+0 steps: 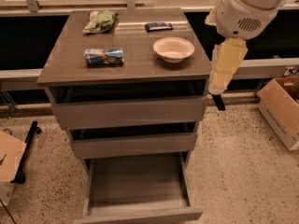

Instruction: Place redbull can into bottom drawer

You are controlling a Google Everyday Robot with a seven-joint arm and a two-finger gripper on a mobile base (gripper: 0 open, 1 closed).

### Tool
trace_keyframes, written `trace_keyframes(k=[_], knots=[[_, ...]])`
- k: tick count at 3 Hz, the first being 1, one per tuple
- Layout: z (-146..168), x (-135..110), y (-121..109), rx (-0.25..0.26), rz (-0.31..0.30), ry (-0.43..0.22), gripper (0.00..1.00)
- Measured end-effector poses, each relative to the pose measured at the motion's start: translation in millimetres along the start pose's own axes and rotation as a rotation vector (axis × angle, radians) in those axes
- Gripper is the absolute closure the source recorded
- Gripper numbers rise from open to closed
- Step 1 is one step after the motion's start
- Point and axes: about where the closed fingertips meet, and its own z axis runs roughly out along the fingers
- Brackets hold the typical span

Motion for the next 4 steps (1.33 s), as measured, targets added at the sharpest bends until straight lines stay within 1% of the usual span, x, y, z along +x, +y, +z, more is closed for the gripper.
trace_keyframes(k=[1, 2, 3, 4], knots=[[20, -54, -44, 0.009, -0.067, -0.067, 0.0], [17, -48, -40, 0.013, -0.061, -0.061, 0.0], [31, -52, -34, -0.031, -0.032, -0.071, 0.0], [67, -75, -38, -0.075, -0.006, -0.152, 0.0]])
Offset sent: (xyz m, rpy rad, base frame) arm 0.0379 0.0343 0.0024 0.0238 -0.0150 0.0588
